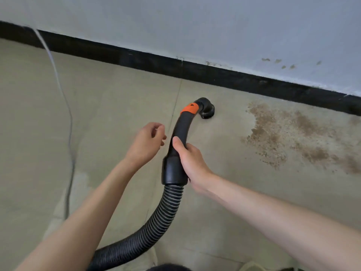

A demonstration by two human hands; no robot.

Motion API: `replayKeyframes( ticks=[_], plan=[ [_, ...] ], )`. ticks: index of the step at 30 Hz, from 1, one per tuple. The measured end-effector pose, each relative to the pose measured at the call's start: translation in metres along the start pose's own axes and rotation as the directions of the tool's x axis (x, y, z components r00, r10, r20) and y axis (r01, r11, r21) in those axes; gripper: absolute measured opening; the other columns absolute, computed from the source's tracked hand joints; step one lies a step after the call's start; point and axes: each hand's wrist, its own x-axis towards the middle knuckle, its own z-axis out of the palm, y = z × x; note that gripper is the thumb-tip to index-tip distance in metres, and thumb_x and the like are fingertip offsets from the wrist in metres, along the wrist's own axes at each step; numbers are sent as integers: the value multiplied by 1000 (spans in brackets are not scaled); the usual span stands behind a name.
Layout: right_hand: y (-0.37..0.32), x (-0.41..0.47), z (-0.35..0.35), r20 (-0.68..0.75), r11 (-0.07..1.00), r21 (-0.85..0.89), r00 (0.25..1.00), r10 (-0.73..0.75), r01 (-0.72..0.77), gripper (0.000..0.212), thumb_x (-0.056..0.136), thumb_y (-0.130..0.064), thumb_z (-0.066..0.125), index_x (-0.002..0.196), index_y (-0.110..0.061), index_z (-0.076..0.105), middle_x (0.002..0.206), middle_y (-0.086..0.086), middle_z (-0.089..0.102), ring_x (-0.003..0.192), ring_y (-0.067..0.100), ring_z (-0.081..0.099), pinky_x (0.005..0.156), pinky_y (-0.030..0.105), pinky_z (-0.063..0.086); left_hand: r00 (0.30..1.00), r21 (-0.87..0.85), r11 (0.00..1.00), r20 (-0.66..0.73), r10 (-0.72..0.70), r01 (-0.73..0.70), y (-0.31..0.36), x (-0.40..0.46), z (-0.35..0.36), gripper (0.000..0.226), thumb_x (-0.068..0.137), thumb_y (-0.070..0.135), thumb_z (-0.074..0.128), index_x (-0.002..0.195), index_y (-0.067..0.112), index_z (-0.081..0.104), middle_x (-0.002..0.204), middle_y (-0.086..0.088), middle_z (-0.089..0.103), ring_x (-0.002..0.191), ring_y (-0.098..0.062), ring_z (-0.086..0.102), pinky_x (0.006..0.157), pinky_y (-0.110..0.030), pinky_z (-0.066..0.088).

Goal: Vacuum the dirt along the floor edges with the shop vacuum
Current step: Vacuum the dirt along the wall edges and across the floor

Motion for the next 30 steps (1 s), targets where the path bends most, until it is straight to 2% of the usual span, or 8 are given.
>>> replayKeyframes(
  ticks=[3, 6, 12, 16, 21, 24, 28, 30],
  plan=[
    [-37, -4, 42, 48, 996, 30, 996, 77, -79, 33, 97, -46, 48, 91, -15, 57, 96, 11, 67, 89, 26, 65, 87, 40, 53, 976, 240, 971, -203, 74, -23, -2, -25, -68, 32, 97, 16, 45, 128, 6, 49, 106, -10, 60, 96, -25, 58, 84, -28, 39],
    [-77, -27, 79, 109, 993, -99, 991, 74, -64, 45, 95, -55, 45, 86, -13, 58, 98, 20, 68, 94, 35, 66, 91, 46, 51, 953, 467, 884, -265, 149, -8, 10, -63, -135, 39, 97, 17, 43, 133, 0, 44, 120, -19, 56, 112, -36, 53, 92, -37, 39],
    [-188, -106, 148, 324, 967, -250, 945, 39, 46, 42, 94, -51, 51, 77, -12, 56, 81, 15, 66, 76, 29, 64, 86, 50, 53, 918, 619, 766, -382, 104, 170, 56, -156, -247, 50, 91, 28, 36, 131, -2, 43, 114, -23, 55, 97, -43, 57, 78, -50, 51],
    [-275, -170, 196, 439, 953, -291, 897, 57, 82, 40, 96, -45, 51, 83, -8, 56, 67, 9, 66, 62, 26, 62, 76, 43, 53, 862, 585, 764, -502, 77, 272, 100, -230, -309, 51, 90, 15, 58, 135, -2, 42, 125, -22, 52, 111, -43, 52, 84, -52, 47],
    [-363, -261, 258, 498, 895, -420, 863, 89, 150, 45, 96, -46, 49, 99, -2, 57, 76, 13, 65, 66, 27, 63, 76, 42, 55, 776, 476, 774, -629, -32, 417, 154, -326, -381, 56, 90, 30, 46, 138, 1, 38, 128, -21, 49, 108, -45, 48, 84, -53, 46],
    [-403, -319, 295, 546, 861, -461, 834, 82, 217, 43, 97, -45, 49, 93, -3, 55, 68, 13, 64, 56, 25, 62, 62, 35, 55, 703, 395, 768, -704, -101, 505, 180, -384, -420, 59, 89, 36, 39, 138, 2, 38, 130, -21, 47, 109, -45, 46, 85, -53, 45],
    [-432, -398, 338, 651, 792, -520, 749, 125, 321, 44, 99, -42, 46, 93, 1, 54, 63, 13, 61, 44, 20, 58, 48, 26, 52, 587, 286, 760, -795, -152, 584, 207, -459, -451, 55, 91, 22, 57, 139, 1, 39, 134, -23, 44, 116, -45, 43, 91, -53, 42],
    [-433, -433, 354, 704, 745, -541, 695, 146, 391, 43, 99, -40, 46, 94, 2, 55, 64, 14, 61, 44, 18, 58, 48, 25, 52, 546, 246, 744, -817, -186, 621, 216, -492, -454, 54, 92, 28, 50, 138, 1, 40, 133, -23, 45, 115, -45, 44, 91, -53, 42]
  ],
)
